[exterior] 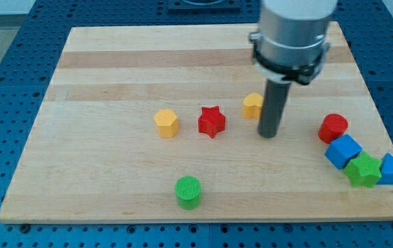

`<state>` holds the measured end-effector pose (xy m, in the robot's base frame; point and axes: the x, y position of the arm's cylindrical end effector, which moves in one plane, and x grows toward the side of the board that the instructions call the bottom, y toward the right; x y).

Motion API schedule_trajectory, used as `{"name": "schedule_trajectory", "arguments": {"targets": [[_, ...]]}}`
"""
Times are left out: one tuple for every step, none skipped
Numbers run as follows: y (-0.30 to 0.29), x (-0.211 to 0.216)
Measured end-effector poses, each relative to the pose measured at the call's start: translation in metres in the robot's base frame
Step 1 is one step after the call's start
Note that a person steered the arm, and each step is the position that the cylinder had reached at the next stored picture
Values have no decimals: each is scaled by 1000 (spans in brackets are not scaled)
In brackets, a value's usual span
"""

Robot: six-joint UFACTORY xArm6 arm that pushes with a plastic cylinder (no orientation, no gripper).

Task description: Slide the red star slightly to the left side of the board

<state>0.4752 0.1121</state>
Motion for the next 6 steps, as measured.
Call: {"name": "schedule_trajectory", "arguments": {"targets": [[-16, -14], [-54, -5], [-81, 3], [-92, 3], [-89, 3], [-20, -1]]}}
